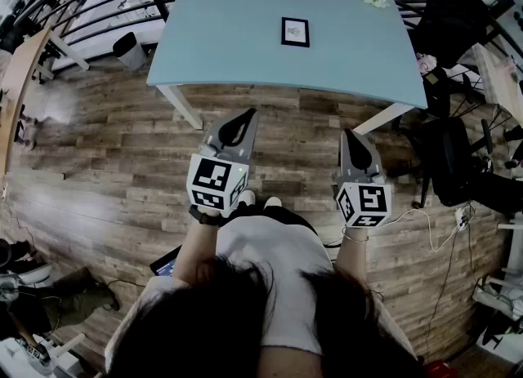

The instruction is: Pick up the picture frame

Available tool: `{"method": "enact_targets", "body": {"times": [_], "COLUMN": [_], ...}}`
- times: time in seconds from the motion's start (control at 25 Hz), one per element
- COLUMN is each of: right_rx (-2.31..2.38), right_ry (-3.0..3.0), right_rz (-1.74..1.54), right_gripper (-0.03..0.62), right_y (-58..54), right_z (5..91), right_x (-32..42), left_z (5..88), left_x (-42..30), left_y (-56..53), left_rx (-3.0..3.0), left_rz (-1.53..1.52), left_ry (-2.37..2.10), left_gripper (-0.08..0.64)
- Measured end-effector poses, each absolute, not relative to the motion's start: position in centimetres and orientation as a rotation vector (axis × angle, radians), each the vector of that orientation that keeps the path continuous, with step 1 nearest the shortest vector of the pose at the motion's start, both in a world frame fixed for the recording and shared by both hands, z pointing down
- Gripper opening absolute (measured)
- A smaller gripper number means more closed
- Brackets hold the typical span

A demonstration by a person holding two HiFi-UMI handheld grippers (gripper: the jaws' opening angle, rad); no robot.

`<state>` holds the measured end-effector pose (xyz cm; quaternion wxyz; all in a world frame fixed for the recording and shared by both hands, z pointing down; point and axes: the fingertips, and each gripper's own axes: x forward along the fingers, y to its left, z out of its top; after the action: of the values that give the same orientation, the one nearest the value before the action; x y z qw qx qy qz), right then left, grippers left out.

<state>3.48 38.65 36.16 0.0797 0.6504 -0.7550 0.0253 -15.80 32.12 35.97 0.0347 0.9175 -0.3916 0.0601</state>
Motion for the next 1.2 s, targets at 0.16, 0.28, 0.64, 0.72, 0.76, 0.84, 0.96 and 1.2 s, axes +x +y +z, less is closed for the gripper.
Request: {"method": "enact_targets", "body": {"times": [0.16,0.28,0.64,0.72,0.76,0.84,0.96,1.2], "right_rx": [1.958,1.955,1.925,1.937,1.940,1.942,1.932,1.909], "right_ry": [-2.289,-2.299,-2.344,-2.335,-2.330,-2.324,-2.328,-2.344], "right_rz": [0.073,0.076,0.109,0.122,0.129,0.144,0.172,0.220], "right_gripper": [0.000,0.002,0.003,0.003,0.005,0.006,0.029,0.063], "right_y": [38.9,38.6,35.4,34.0,33.1,31.1,27.2,19.8], "right_z": [35.8,35.9,36.5,36.9,37.1,37.4,37.6,38.0], "right_x": [4.0,4.1,3.8,4.4,4.7,5.3,6.0,7.3], "left_z": [36.0,36.0,36.8,37.3,37.5,37.8,37.9,38.6], "left_x": [-15.6,-15.6,-15.1,-14.7,-14.4,-14.0,-13.2,-11.2], "left_y": [32.5,32.6,29.7,28.4,27.5,25.4,21.6,14.1], "left_rx": [2.809,2.801,2.775,2.772,2.770,2.765,2.755,2.740], "left_rz": [0.190,0.187,0.196,0.199,0.201,0.199,0.193,0.222], "left_ry": [-1.241,-1.260,-1.281,-1.267,-1.261,-1.252,-1.242,-1.213], "left_gripper": [0.058,0.058,0.059,0.060,0.059,0.060,0.059,0.060]}}
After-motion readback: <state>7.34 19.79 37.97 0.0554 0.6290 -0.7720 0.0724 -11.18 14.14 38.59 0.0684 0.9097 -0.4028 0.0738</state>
